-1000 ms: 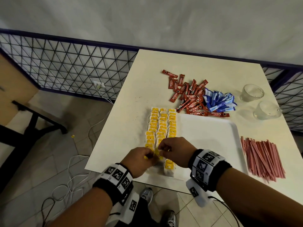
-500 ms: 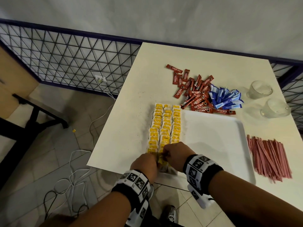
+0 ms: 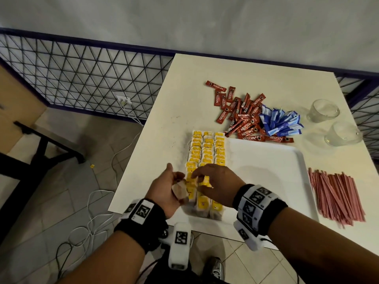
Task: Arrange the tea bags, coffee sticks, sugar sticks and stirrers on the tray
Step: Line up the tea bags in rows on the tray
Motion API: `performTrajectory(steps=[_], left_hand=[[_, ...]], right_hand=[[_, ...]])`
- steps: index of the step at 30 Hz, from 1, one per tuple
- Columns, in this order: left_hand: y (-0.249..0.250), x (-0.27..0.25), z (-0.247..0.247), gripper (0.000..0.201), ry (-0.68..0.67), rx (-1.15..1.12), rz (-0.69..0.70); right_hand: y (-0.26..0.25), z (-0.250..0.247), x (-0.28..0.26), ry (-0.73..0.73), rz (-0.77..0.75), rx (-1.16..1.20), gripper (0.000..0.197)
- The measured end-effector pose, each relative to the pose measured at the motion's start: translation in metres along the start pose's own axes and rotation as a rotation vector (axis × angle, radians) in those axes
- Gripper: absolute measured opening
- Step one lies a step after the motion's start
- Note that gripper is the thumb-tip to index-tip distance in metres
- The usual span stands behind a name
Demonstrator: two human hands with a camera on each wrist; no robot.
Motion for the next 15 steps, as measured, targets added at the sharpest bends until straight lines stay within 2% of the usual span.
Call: performTrajectory(steps=[2,4,11,13,15], left_hand=[[0.001,-0.006,0.013,0.054,-0.095,-0.069,-0.060],[0.003,-0.008,0.023,0.058,-0.148,-0.059,-0.074],[-0.002,-0.010,0.039,0.063,-0.187,-0.020,-0.100],[0.004,-0.013,0.039,0.059,-0.185,0.080,-0.040],[0.022,-0.020,0.040,0.036,-0.193,0.268,0.180]], right_hand=[[-0.018,0.001,0.004,-0.038,-0.113,-0.008,0.040],[-0.030,-0.002,0.005,-0.047,-0.173,-0.039,0.041],[-0.038,-0.017,0.003,0.014,-0.201,-0.050,0.019],[-0.035,-0.022,0.003,0.042,-0.172,-0.056,0.017],[-0.030,-0.027,0.005,0.040,-0.124,-0.088,0.021]])
Point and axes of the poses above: each hand's wrist, its own x-axis towards the middle knuckle, its own z-axis out of the palm, y = z × x, the point moved 10 cm from there along x, towards the middle knuckle, and after that the axes turned 9 degrees about -z, right-handed, at the moved point
